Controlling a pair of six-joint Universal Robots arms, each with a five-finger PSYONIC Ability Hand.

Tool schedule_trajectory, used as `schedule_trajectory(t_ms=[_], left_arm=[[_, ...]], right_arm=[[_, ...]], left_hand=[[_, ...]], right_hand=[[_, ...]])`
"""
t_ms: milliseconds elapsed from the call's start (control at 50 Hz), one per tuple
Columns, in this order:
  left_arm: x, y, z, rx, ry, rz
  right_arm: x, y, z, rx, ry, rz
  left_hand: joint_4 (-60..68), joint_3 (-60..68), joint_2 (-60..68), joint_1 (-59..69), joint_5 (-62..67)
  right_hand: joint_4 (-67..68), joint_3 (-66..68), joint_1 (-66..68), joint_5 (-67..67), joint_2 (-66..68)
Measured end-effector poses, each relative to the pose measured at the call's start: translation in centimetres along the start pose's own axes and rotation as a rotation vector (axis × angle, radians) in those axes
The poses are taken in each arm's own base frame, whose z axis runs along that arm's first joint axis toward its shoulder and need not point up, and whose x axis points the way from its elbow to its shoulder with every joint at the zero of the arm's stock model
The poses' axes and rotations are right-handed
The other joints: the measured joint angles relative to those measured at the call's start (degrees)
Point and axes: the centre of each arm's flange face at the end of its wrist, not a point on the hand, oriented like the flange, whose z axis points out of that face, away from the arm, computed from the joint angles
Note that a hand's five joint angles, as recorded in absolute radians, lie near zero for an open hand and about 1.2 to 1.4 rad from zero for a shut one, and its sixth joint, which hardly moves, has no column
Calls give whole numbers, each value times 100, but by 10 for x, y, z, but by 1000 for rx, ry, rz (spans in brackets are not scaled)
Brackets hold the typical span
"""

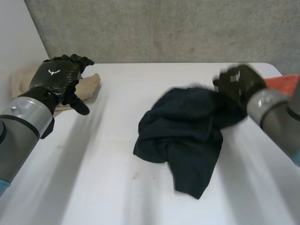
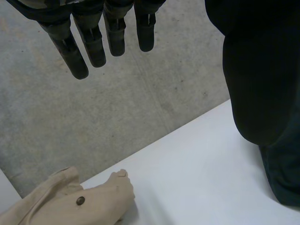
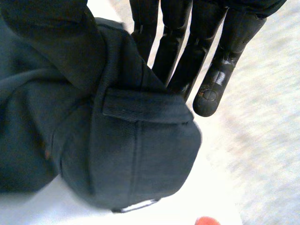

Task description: Fold the laundry.

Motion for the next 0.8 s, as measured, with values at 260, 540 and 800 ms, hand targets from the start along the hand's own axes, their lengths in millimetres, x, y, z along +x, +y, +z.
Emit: schedule_trajectory(t_ms=[260, 540, 800], left_arm=[[30, 19, 10, -46, 93, 11], [56, 51, 66, -89, 154, 15], [95, 113, 97, -211, 321, -1]], right_arm=[[-24, 23, -85, -216, -414, -90], [50, -19, -42, 17, -115, 20], [18, 17, 72, 5, -207, 144]], left_hand=[[0, 0, 0, 0, 0], [0, 1, 0, 0, 0], [37, 16, 38, 40, 62]], right_hand=[[-5032, -4951, -4157, -4791, -4993], [-5494, -5535, -4475, -5260, -5421], [-5494, -5535, -4475, -5261, -5421]])
